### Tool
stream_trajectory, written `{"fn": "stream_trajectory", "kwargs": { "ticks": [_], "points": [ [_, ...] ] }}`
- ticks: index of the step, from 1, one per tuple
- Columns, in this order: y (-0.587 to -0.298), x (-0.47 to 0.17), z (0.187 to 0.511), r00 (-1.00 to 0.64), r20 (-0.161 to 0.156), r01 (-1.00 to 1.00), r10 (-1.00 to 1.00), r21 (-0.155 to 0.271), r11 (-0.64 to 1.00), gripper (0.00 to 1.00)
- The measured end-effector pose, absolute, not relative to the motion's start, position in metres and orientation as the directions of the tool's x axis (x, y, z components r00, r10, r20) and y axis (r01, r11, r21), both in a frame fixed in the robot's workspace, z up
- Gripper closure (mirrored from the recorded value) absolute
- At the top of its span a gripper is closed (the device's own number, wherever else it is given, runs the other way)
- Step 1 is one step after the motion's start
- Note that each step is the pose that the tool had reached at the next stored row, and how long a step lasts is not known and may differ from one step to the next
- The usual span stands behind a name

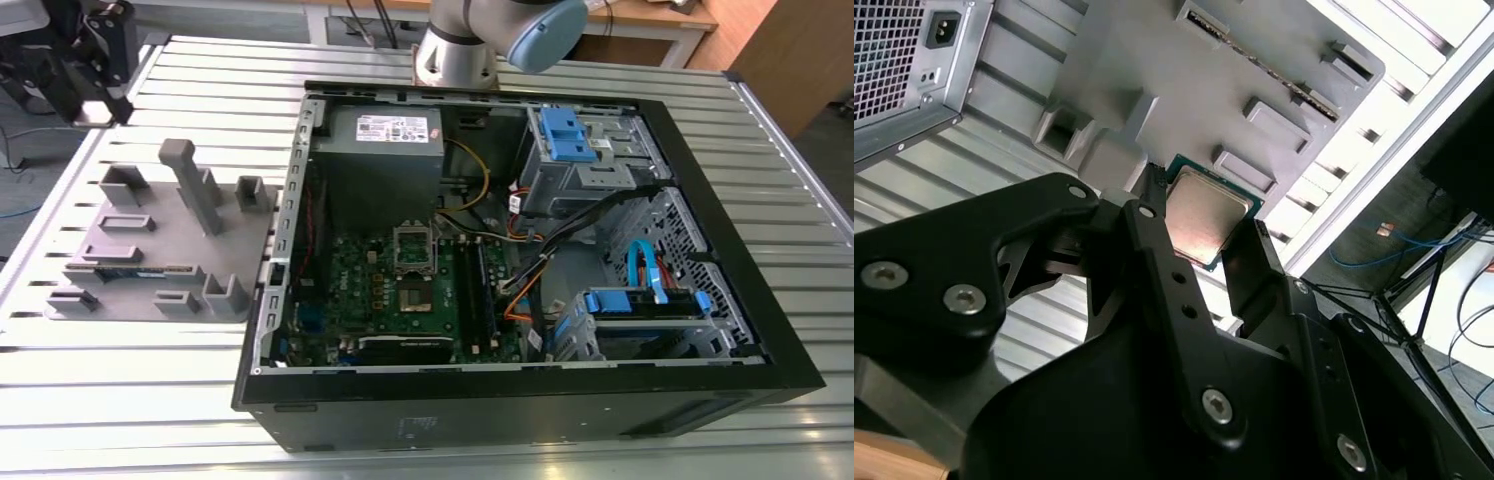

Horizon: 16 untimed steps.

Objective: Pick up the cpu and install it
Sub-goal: 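Pick up the cpu and move it towards the insertion slot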

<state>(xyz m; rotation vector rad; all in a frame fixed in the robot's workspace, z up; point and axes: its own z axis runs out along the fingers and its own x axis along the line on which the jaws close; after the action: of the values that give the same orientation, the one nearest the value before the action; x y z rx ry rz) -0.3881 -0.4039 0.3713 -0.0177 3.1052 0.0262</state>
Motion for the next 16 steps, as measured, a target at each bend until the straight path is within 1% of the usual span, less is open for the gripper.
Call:
{"fn": "stream_trajectory", "kwargs": {
  "ticks": [16],
  "points": [
    [-0.4039,-0.3812,0.3721,-0.999,-0.036,-0.012,-0.011,0.017,1.0,0.53]
  ]
}}
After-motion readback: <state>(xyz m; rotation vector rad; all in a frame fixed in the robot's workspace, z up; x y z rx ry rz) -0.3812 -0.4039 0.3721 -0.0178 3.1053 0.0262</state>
